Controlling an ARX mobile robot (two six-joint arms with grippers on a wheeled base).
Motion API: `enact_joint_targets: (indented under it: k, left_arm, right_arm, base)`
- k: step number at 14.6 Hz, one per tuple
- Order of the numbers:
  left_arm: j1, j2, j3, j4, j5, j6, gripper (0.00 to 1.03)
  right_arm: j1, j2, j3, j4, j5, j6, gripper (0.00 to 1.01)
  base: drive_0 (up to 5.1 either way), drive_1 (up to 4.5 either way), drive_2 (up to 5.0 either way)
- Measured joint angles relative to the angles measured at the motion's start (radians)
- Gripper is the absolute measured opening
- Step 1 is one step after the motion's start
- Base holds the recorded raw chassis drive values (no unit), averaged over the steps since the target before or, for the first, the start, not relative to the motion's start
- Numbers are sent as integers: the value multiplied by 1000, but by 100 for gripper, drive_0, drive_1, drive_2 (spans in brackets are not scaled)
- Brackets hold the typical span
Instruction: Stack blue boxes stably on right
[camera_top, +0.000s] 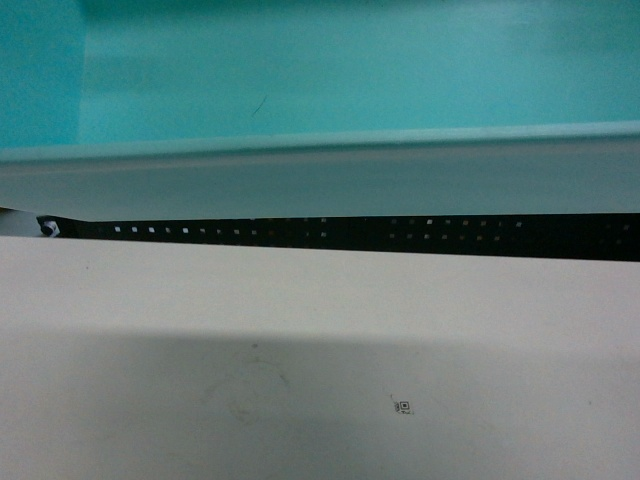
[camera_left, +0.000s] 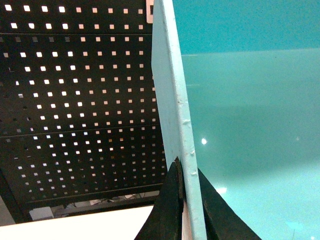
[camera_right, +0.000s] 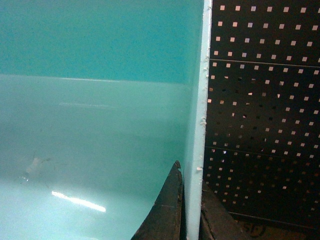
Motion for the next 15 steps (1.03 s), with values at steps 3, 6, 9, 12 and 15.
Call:
enact_joint_targets:
  k: [3, 6, 9, 12, 15]
  left_arm:
    - [0, 0, 0, 0, 0, 0, 2]
    - [0, 0, 0, 0, 0, 0, 2]
    - [0, 0, 0, 0, 0, 0, 2]
    - [0, 0, 0, 0, 0, 0, 2]
    - [0, 0, 0, 0, 0, 0, 2]
  right_arm:
    - [0, 0, 0, 1, 0, 0, 2]
    - [0, 0, 0, 0, 0, 0, 2]
    - [0, 0, 0, 0, 0, 0, 2]
    - [0, 0, 0, 0, 0, 0, 2]
    - [0, 0, 0, 0, 0, 0, 2]
  base:
    - [-174, -174, -174]
    - [-188, -188, -188]
    - [-160, -160, -160]
    - [-172, -172, -172]
    - [-161, -161, -161]
